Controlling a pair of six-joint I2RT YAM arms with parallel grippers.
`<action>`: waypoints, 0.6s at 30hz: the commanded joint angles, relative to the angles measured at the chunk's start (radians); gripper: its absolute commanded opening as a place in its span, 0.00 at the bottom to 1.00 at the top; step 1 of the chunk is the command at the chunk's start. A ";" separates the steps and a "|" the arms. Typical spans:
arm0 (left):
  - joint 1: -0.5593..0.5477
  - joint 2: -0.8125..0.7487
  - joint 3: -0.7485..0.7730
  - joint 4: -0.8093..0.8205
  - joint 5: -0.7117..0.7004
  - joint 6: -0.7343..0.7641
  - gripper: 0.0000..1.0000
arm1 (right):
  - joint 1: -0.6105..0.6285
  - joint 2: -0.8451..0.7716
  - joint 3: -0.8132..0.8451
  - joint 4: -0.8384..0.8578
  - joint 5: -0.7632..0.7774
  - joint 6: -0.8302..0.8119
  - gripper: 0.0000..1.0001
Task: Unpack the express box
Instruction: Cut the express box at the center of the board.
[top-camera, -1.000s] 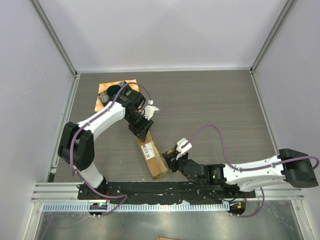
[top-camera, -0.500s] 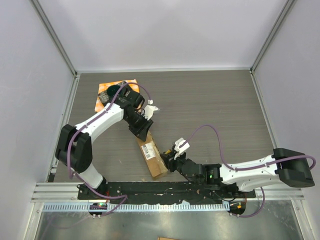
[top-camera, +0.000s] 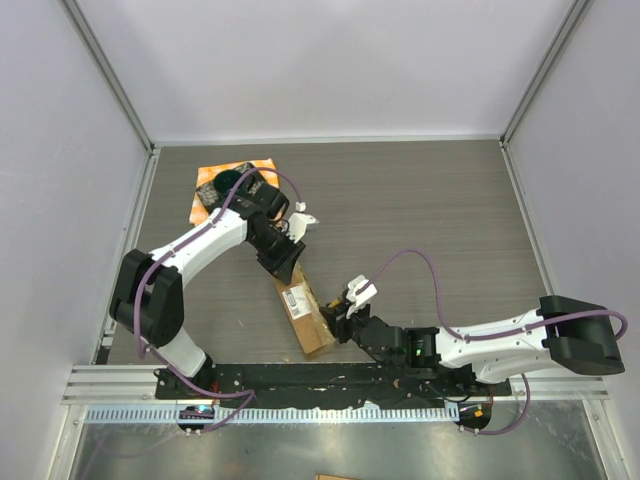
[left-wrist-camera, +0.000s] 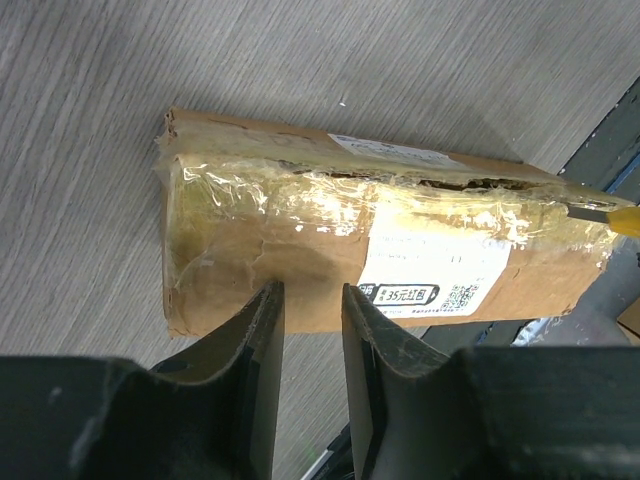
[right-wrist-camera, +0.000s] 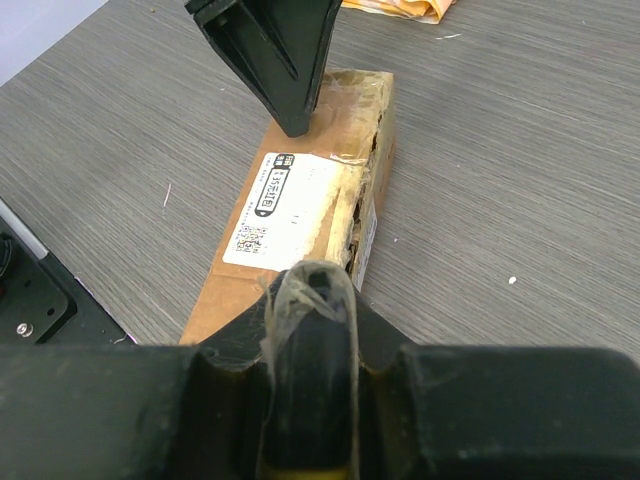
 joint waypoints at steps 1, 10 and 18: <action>-0.009 -0.029 -0.001 0.011 0.015 0.026 0.32 | -0.005 0.004 0.011 0.063 0.007 -0.010 0.01; -0.012 -0.028 0.005 0.003 0.012 0.028 0.30 | -0.007 0.029 0.012 0.071 0.001 -0.030 0.01; -0.019 -0.026 -0.001 0.000 0.016 0.029 0.28 | -0.012 0.062 0.012 0.080 -0.013 -0.039 0.01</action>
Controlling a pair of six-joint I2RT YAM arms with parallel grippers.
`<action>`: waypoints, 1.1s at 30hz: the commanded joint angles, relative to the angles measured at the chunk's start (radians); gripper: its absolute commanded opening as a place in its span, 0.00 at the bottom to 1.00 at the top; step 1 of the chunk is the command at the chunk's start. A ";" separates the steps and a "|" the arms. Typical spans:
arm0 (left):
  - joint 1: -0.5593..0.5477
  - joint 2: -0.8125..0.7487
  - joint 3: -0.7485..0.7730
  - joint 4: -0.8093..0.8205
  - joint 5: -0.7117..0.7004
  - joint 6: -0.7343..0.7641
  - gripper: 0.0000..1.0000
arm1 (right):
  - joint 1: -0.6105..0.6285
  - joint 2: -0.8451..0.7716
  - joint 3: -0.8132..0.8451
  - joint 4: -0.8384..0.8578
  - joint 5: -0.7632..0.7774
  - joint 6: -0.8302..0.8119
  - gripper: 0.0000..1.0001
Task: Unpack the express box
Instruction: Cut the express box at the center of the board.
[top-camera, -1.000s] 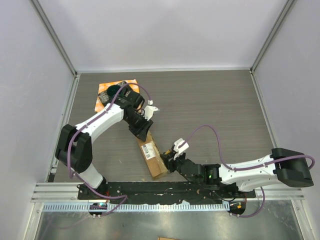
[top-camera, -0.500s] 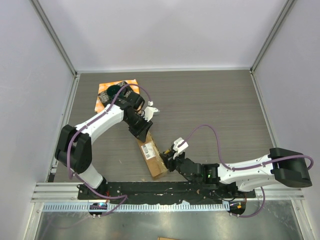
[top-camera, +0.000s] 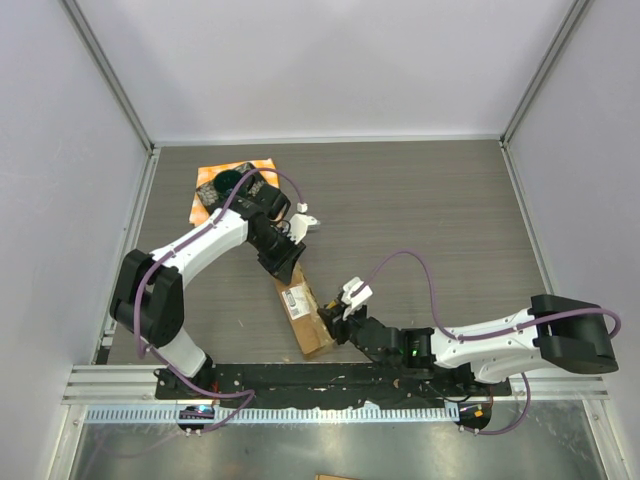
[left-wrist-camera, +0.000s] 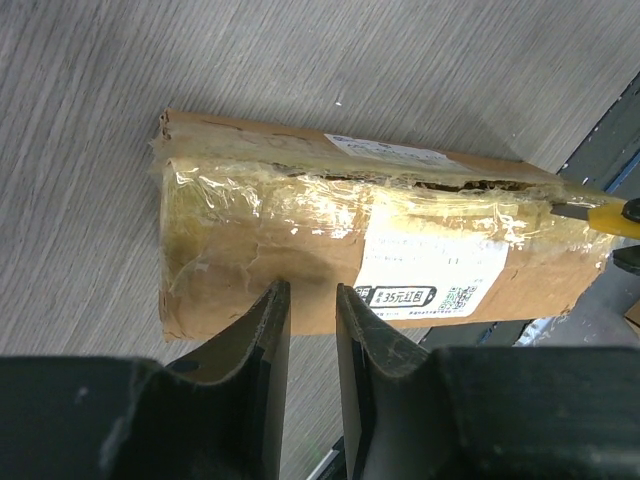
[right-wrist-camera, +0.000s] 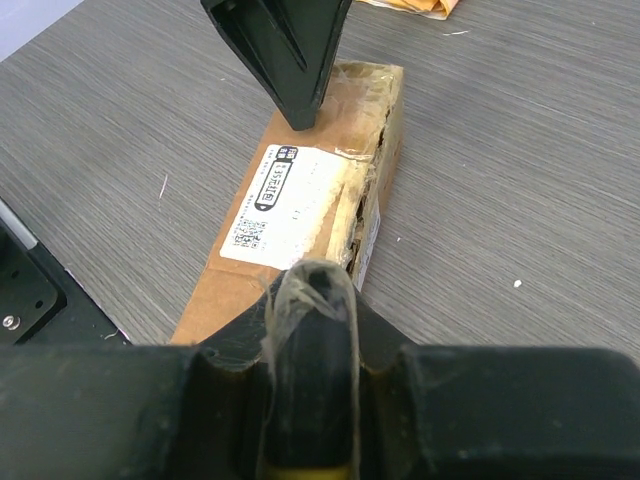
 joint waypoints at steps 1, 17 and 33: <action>-0.009 -0.026 -0.001 0.003 0.018 0.012 0.28 | -0.006 0.032 0.010 0.049 -0.006 -0.011 0.01; -0.009 -0.015 -0.002 -0.009 0.032 0.023 0.22 | -0.017 0.125 0.024 -0.020 -0.027 0.041 0.01; -0.013 -0.005 -0.010 -0.028 0.026 0.037 0.12 | 0.006 0.061 0.084 -0.389 0.031 0.096 0.01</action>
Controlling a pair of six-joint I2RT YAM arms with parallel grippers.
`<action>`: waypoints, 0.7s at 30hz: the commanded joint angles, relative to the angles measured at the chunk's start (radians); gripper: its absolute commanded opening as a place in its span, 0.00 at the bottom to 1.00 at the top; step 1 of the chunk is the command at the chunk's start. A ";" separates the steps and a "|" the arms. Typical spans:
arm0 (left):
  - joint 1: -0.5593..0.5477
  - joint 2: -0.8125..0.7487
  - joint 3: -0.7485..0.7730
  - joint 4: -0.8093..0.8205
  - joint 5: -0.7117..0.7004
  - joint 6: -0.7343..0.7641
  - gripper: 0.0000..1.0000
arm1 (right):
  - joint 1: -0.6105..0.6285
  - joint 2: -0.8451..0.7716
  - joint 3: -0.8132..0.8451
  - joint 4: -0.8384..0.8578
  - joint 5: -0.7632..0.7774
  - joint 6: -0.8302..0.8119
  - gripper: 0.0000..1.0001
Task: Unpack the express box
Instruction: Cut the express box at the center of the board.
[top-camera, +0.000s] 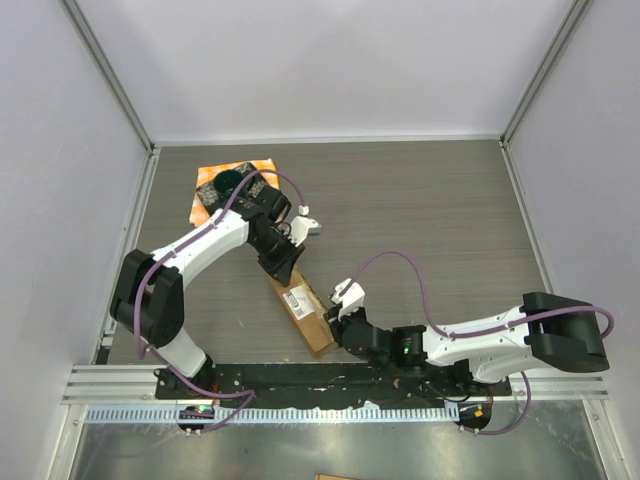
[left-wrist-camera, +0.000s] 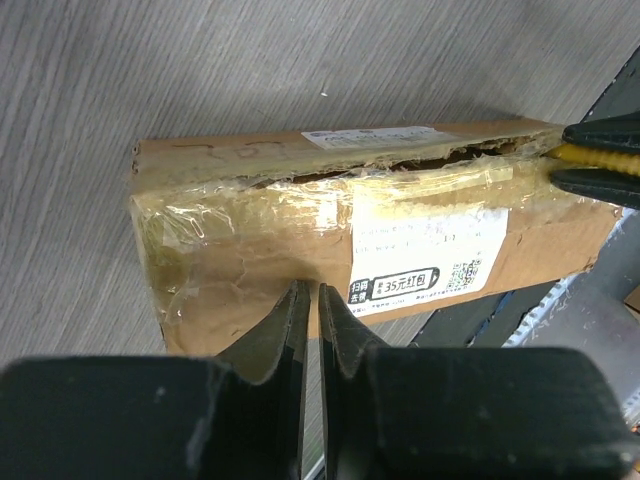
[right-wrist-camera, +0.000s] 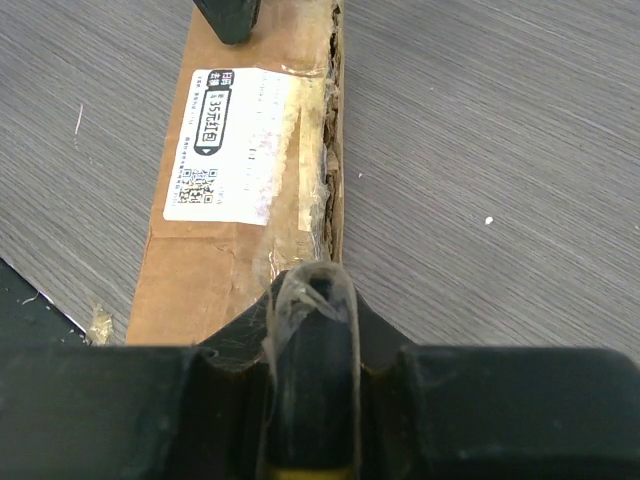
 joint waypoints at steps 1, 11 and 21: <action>-0.009 -0.005 -0.008 -0.011 0.014 0.016 0.11 | 0.010 0.002 0.032 -0.157 0.012 -0.004 0.01; -0.019 0.014 -0.034 0.006 0.040 0.022 0.07 | 0.004 0.014 0.052 0.053 0.015 -0.166 0.01; -0.044 0.051 -0.061 0.020 0.052 0.057 0.03 | -0.048 0.037 -0.023 0.452 0.021 -0.349 0.01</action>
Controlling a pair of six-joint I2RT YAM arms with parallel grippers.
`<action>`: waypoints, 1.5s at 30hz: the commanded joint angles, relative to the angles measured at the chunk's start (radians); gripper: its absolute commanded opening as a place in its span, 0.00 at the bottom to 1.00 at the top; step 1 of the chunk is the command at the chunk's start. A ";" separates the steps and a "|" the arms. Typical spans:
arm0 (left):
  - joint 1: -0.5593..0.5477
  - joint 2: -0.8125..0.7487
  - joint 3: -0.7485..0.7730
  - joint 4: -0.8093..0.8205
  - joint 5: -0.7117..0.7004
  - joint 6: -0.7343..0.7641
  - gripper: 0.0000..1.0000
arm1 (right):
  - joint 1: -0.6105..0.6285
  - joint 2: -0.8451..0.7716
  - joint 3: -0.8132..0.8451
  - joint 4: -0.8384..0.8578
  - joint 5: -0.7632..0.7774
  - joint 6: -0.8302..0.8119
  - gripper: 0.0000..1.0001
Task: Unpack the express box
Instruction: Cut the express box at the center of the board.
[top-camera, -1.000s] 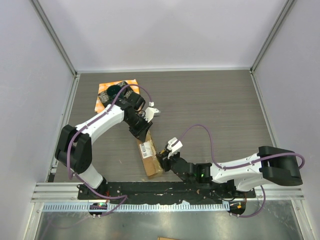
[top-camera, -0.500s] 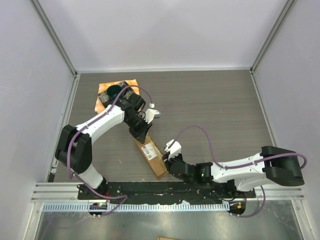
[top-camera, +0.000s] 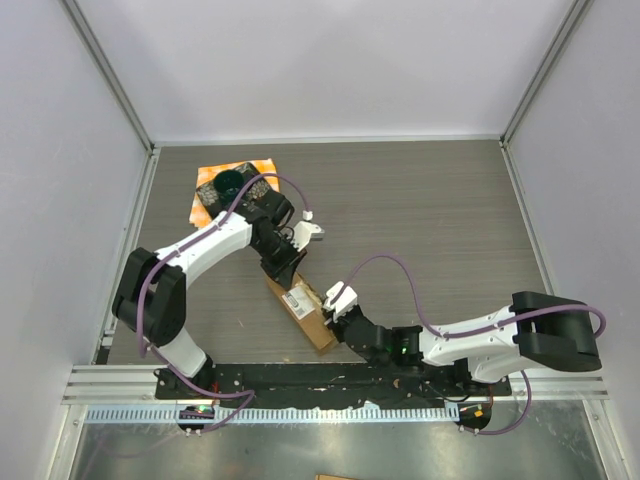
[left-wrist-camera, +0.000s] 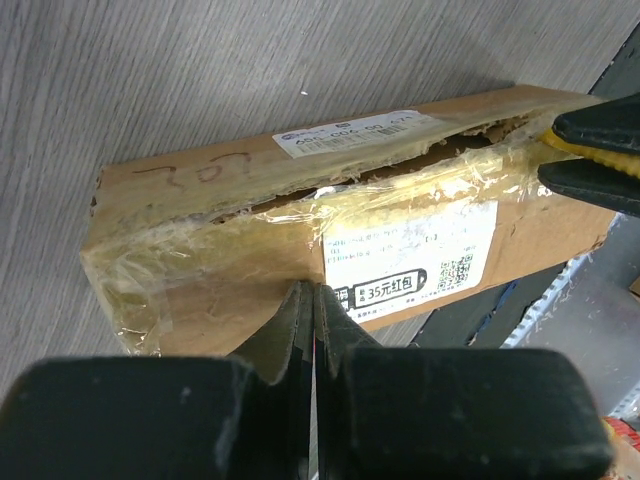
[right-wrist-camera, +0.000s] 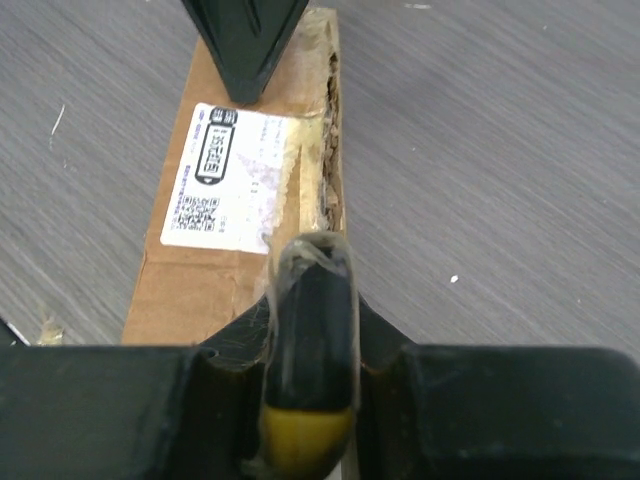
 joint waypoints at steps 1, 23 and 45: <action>-0.022 0.040 -0.037 0.010 0.033 0.039 0.02 | -0.037 -0.004 -0.015 0.323 0.010 -0.099 0.01; -0.027 0.051 -0.016 -0.019 0.020 0.076 0.00 | -0.101 0.029 -0.121 0.501 -0.138 0.045 0.01; -0.022 0.025 -0.019 -0.017 0.004 0.071 0.00 | -0.015 0.042 -0.116 0.208 -0.075 0.128 0.01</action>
